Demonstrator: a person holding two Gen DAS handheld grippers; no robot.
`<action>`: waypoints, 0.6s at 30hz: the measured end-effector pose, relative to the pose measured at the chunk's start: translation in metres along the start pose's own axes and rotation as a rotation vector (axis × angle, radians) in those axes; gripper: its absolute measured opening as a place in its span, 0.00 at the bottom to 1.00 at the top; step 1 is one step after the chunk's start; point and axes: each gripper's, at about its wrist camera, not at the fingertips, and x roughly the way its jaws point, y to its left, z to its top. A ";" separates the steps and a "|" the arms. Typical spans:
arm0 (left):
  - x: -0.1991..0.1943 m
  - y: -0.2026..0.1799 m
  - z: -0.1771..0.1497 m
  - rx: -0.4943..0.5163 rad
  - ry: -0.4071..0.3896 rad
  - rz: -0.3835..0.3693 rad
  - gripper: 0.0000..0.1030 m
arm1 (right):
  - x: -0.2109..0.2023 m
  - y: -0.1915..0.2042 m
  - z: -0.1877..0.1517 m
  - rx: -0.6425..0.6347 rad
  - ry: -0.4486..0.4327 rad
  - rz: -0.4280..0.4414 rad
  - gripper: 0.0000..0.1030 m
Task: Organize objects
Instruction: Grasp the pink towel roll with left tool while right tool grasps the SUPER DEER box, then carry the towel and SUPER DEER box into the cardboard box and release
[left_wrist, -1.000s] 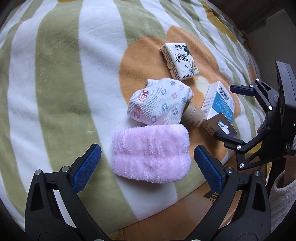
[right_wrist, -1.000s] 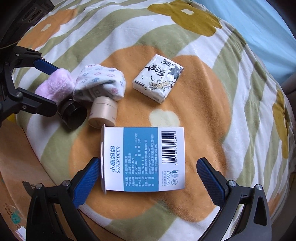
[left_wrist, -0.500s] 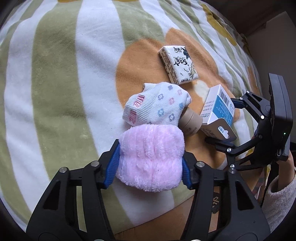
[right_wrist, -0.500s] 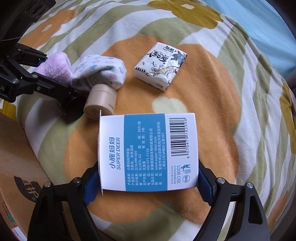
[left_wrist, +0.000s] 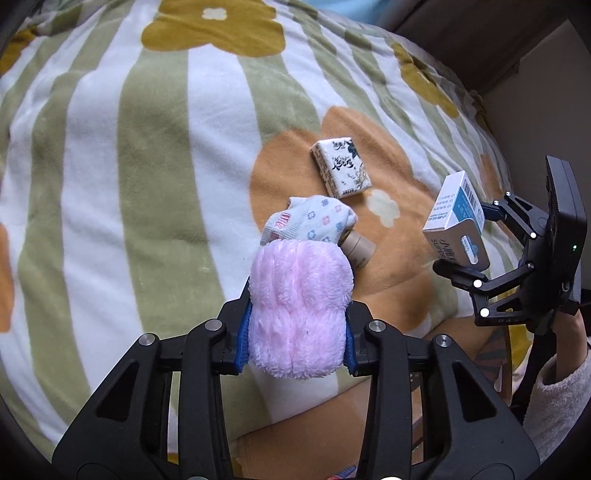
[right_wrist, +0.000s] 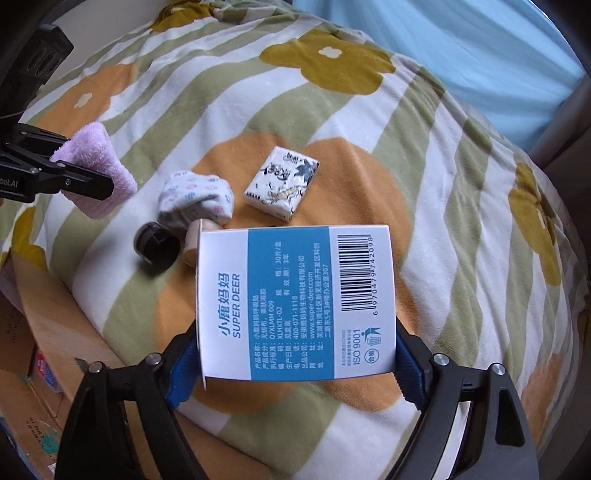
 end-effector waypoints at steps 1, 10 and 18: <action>-0.010 -0.004 -0.002 0.012 -0.022 0.010 0.33 | -0.014 0.005 -0.001 0.006 -0.017 -0.005 0.82; -0.089 -0.038 -0.040 0.090 -0.151 0.061 0.33 | -0.111 0.035 -0.024 0.129 -0.087 -0.015 0.82; -0.125 -0.077 -0.106 0.210 -0.192 0.079 0.33 | -0.143 0.079 -0.066 0.148 -0.135 0.046 0.82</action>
